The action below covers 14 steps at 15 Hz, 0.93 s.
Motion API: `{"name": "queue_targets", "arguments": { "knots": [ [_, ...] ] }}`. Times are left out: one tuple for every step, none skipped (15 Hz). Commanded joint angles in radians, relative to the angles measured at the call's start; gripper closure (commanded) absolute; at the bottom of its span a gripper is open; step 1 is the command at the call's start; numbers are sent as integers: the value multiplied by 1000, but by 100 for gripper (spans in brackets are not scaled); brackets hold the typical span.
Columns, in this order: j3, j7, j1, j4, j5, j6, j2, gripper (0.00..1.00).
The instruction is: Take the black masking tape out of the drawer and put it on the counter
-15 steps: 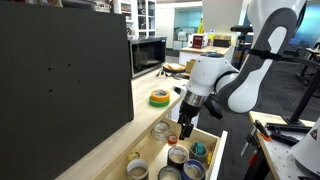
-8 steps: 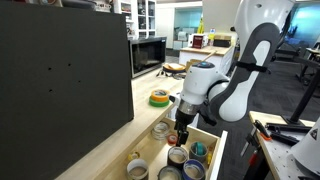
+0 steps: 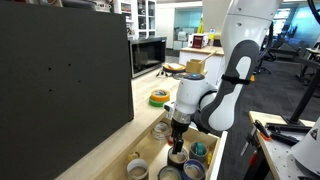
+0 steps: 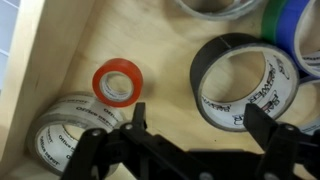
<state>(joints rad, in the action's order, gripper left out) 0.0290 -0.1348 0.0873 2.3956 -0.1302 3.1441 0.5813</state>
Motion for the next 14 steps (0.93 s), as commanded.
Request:
{"name": "queue_targets", "arguments": {
  "knots": [
    [-36, 5, -41, -43, 6, 4, 55, 0],
    [-41, 3, -48, -49, 5, 6, 65, 0],
    [-44, 1, -51, -53, 3, 5, 73, 0],
    [-46, -2, -54, -57, 0, 8, 80, 25],
    [-43, -4, -51, -59, -2, 8, 85, 26],
    [-42, -2, -50, -60, -2, 8, 88, 33],
    [-44, -2, -52, -61, -2, 7, 89, 40],
    [-46, -3, -53, -62, -2, 6, 90, 47],
    [-48, -3, -56, -60, -1, 6, 88, 53],
    [-52, -4, -61, -57, -1, 5, 86, 59],
    [-56, -5, -64, -54, -2, 2, 82, 66],
    [-57, -5, -65, -50, -2, 4, 79, 72],
    [-73, -11, -81, -46, -3, 0, 74, 80],
    [-77, -12, -85, -42, -3, 0, 70, 85]
  ]
}}
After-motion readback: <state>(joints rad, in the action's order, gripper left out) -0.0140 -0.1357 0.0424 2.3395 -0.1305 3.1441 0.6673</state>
